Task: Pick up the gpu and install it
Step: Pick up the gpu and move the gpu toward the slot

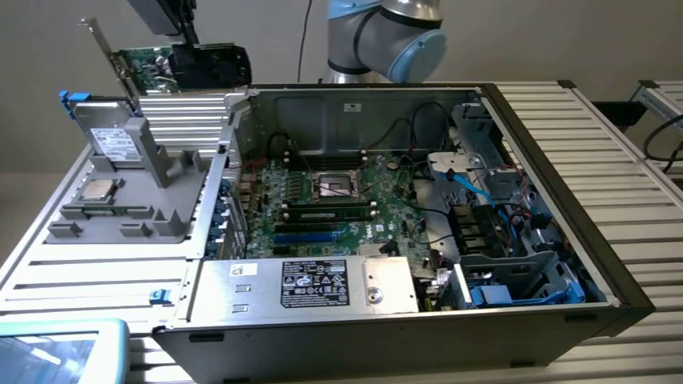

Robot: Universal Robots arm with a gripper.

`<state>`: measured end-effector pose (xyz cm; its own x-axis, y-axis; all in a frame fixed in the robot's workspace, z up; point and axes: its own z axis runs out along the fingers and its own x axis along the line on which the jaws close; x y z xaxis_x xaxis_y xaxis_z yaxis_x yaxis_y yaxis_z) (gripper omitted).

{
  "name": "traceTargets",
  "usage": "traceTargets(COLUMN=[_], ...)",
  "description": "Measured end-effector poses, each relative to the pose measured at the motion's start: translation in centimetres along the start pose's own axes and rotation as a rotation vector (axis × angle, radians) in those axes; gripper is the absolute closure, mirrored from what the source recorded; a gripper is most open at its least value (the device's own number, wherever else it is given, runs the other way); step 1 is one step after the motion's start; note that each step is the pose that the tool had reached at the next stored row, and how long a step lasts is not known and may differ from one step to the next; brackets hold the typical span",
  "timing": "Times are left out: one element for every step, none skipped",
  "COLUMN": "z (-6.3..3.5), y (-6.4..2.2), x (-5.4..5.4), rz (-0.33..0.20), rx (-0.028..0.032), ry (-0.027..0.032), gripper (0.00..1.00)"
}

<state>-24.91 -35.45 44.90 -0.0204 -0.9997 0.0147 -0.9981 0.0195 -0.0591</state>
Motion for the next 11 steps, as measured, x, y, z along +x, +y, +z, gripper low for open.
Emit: traceTargets(z=[0.06, 0.11, 0.17, 0.21, 0.26, 0.31, 0.36, 0.42, 0.47, 0.52, 0.58], y=[-0.33, -0.66, -1.03, -1.42, -1.83, -2.27, -2.71, -3.15, -3.59, -4.04, -4.49], x=[0.0, 0.0, 0.0, 0.0, 0.0, 0.0, -0.1, -0.1, -0.1, -0.1, -0.1], rz=[0.0, 0.0, 0.0, 0.0, 0.0, 0.0, 0.0, 0.0, 0.0, 0.0, 0.0], rx=[0.0, 0.0001, 0.0001, 0.0, -0.0001, -0.0001, 0.0, 0.0, 0.0, 0.0, 0.0], ry=[0.0, -0.0001, -0.0001, 0.0, 0.0, 0.0, 0.0, 0.0, 0.0, 0.0, -0.0001], gripper=[0.73, 0.73, 0.73, 0.73, 0.73, 0.73, 0.73, 0.73, 0.73, 0.73, 0.73])
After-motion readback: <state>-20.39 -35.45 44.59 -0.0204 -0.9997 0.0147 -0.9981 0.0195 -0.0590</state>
